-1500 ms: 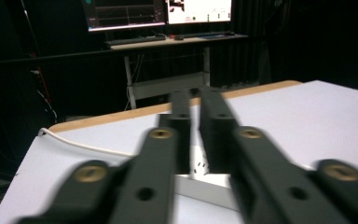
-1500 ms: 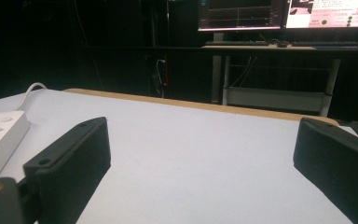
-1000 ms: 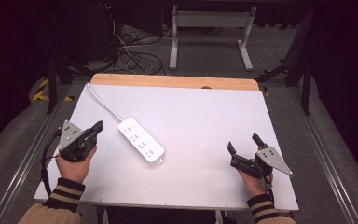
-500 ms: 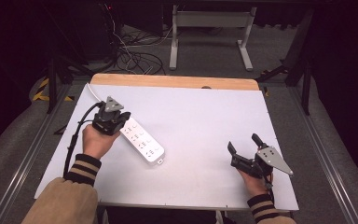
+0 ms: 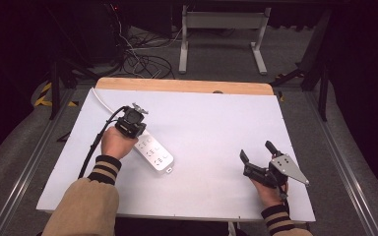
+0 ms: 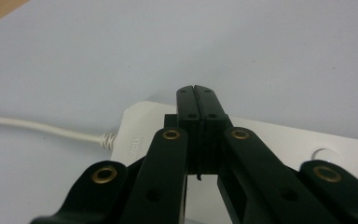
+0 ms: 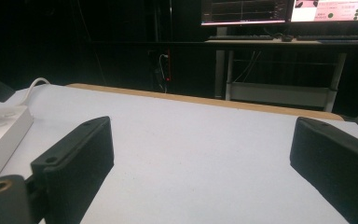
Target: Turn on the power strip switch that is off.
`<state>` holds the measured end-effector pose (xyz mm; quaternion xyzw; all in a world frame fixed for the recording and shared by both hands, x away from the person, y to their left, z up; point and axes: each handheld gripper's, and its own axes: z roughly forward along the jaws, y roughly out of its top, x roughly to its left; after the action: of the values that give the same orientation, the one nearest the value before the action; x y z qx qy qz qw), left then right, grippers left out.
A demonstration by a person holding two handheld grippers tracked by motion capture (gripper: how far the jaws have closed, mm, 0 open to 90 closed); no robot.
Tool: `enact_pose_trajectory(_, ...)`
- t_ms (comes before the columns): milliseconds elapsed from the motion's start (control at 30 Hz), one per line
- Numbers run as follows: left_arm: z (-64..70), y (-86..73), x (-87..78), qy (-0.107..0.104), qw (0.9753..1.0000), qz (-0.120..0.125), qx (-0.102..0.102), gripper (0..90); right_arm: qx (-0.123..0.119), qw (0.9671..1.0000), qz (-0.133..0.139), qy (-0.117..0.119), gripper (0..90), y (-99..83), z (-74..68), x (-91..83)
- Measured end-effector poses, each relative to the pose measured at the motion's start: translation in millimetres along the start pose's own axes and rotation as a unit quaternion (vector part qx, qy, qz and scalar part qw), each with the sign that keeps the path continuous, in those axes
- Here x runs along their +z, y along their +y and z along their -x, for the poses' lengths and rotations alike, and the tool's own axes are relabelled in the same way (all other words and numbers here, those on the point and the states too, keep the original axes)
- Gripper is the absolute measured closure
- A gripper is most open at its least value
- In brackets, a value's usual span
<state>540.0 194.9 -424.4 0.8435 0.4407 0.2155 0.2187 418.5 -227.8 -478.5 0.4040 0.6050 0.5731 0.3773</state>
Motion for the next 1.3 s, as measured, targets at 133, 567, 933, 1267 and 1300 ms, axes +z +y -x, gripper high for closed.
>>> enact_pose_trajectory(133, -1.2, -2.2, 5.5, 0.005, 0.9999, -0.014, 0.004, 90.0, -0.006, 1.0000, -0.005, 0.001, 6.8, -0.2, -1.3, -0.5)
enact_pose_trajectory(567, -0.1, -4.6, 15.9, 0.000, 0.9999, -0.013, 0.010, 90.0, -0.003, 1.0000, -0.004, -0.005, 6.8, 0.7, 0.2, -5.5)
enact_pose_trajectory(933, 0.8, -7.8, 16.5, -0.002, 1.0000, 0.007, 0.000, 90.0, -0.005, 1.0000, -0.007, 0.001, 6.9, 0.1, -0.6, -4.7)
enact_pose_trajectory(1267, -2.7, -12.0, 16.9, 0.004, 0.9999, 0.009, -0.006, 90.0, -0.005, 1.0000, -0.006, -0.001, 7.1, 0.4, -0.2, -4.3)
enact_pose_trajectory(1300, -3.4, -13.3, 16.9, 0.003, 0.9999, 0.012, -0.009, 90.0, -0.005, 1.0000, -0.006, -0.001, 7.1, 0.4, -0.2, -4.3)
